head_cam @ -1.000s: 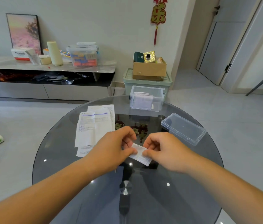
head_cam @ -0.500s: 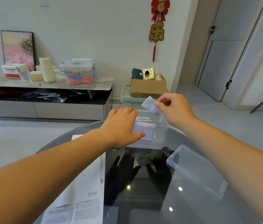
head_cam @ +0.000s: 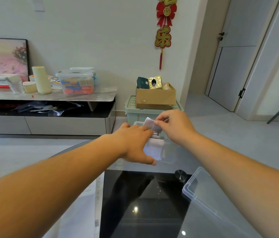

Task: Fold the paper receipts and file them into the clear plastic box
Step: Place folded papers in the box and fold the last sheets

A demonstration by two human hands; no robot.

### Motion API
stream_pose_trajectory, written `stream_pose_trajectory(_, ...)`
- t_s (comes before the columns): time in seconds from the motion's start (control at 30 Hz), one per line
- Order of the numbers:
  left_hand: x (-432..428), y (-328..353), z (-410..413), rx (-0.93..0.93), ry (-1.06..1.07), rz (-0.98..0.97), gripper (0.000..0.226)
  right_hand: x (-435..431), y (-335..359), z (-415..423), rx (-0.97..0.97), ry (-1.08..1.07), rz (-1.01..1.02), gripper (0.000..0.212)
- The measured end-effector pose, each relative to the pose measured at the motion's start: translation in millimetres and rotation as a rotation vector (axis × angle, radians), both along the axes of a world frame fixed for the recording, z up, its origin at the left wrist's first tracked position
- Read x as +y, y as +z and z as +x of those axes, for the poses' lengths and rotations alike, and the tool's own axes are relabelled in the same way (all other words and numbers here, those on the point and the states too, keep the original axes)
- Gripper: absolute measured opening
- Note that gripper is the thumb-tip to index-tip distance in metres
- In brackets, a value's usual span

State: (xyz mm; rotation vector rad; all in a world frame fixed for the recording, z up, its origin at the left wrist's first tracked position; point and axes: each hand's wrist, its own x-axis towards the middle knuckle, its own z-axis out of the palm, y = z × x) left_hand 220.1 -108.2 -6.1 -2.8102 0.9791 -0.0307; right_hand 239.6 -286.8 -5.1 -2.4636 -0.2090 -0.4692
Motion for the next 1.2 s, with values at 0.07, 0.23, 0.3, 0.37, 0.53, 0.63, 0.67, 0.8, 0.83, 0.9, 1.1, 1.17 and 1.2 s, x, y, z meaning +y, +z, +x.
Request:
stream_pose_trajectory(0.07, -0.2, -1.4, 1.9, 0.0, 0.006, -0.014, 0.088, 0.7, -0.2, -0.2, -0.012, -0.006, -0.006, 0.008)
stream_pose_trajectory(0.23, -1.5, 1.0, 2.1, -0.003, -0.005, 0.02, 0.084, 2.5, 0.6, -1.2, -0.046, -0.017, -0.07, 0.01)
stream_pose_trajectory(0.3, -2.5, 3.8, 1.3, 0.013, -0.011, 0.051, 0.085, 2.8, 0.9, -1.4, -0.051, -0.019, -0.081, 0.011)
stream_pose_trajectory(0.37, -2.6, 4.8, 1.1, 0.024, -0.021, 0.058, 0.086, 3.1, 0.6, -1.0, -0.042, -0.013, -0.097, 0.011)
stream_pose_trajectory(0.53, -0.3, 3.3, 1.1, 0.031, -0.026, 0.029, 0.083, 3.3, -1.2, 2.0, 0.005, -0.011, -0.099, 0.011)
stream_pose_trajectory(0.63, -0.1, 2.7, 1.1, 0.037, -0.021, 0.016, 0.078, 2.0, -2.4, 3.5, 0.031, -0.001, -0.073, 0.011)
stream_pose_trajectory(0.67, -0.4, 2.4, 1.4, 0.04, -0.016, 0.007, 0.076, 1.7, -2.5, 3.9, 0.036, 0.002, -0.065, 0.011)
stream_pose_trajectory(0.8, -0.7, 0.9, 2.6, 0.024, -0.019, -0.025, 0.08, 0.3, -3.0, 5.6, 0.072, 0.038, -0.068, 0.014)
stream_pose_trajectory(0.83, -0.6, 0.4, 2.6, 0.009, -0.028, -0.026, 0.083, 0.1, -2.3, 6.3, 0.097, 0.057, -0.074, 0.014)
stream_pose_trajectory(0.9, 0.4, -2.0, 2.5, -0.021, -0.039, -0.04, 0.083, 0.5, -0.7, 7.5, 0.148, 0.089, -0.126, 0.014)
stream_pose_trajectory(1.1, 5.0, -10.0, -0.1, -0.139, -0.055, -0.096, 0.082, 1.1, 1.6, 8.8, 0.227, 0.116, -0.246, 0.017)
stream_pose_trajectory(1.17, 5.7, -11.0, -0.7, -0.137, -0.06, -0.106, 0.082, 0.8, -0.5, 8.5, 0.233, 0.128, -0.194, 0.018)
stream_pose_trajectory(1.2, 5.3, -11.3, -0.6, -0.129, -0.063, -0.11, 0.081, 1.2, -1.0, 7.6, 0.209, 0.131, -0.144, 0.019)
